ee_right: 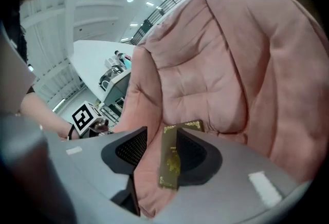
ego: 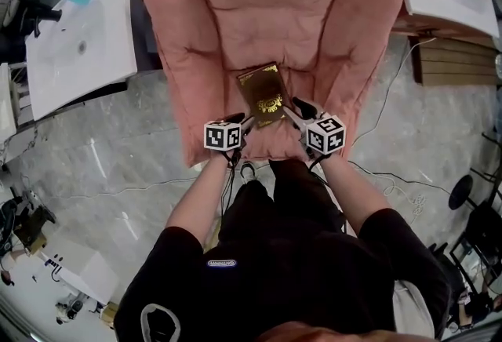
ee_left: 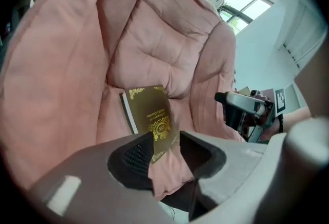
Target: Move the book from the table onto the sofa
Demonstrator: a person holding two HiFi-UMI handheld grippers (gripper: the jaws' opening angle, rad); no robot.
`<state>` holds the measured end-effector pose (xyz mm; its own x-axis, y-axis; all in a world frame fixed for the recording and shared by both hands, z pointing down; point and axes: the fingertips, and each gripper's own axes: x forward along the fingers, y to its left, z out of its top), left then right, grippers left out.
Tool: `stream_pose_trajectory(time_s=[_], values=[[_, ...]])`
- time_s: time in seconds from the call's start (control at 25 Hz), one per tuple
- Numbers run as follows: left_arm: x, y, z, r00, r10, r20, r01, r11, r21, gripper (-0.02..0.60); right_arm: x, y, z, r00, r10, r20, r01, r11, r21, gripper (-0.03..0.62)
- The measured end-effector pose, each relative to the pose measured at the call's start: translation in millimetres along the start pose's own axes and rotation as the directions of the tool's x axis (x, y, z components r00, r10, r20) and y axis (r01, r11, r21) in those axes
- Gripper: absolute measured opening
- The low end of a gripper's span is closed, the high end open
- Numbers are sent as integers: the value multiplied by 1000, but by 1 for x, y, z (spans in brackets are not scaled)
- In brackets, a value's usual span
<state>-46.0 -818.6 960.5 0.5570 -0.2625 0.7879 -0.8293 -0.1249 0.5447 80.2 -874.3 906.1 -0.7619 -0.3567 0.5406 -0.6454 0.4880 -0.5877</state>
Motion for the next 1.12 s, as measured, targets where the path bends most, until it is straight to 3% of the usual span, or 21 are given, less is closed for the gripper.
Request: stream_pose_trajectory(time_s=[0.12,0.2,0.36,0.48,0.64,0.8,1.0,1.12], values=[[-40,-30,19,997,0,73,-4,998,56,163,-29,44,21,997,67,24,-65,995,-71,217],[-70,-60,33,994,-9,113,-9,989,150,158,-54,74,40,993,103,54,-97,990,-104,215],[-141,-120,50,979,-25,201,-47,938,345,146,-110,130,82,978,169,126,-149,977,-151,209],[-198,-156,68,947,-36,318,-107,901,421,120,-150,160,113,963,197,183,-163,969,-187,193],[-281,-185,81,878,-62,475,-178,878,444,109,-186,209,144,945,221,240,-160,955,-249,177],[-367,-213,78,786,-122,607,-225,857,464,94,-220,280,179,907,278,317,-152,917,-368,170],[-468,-261,58,654,-222,723,-322,784,531,68,-267,384,197,823,402,401,-157,840,-519,144],[-524,-287,33,596,-275,754,-351,756,553,58,-289,442,185,791,451,414,-152,799,-582,137]])
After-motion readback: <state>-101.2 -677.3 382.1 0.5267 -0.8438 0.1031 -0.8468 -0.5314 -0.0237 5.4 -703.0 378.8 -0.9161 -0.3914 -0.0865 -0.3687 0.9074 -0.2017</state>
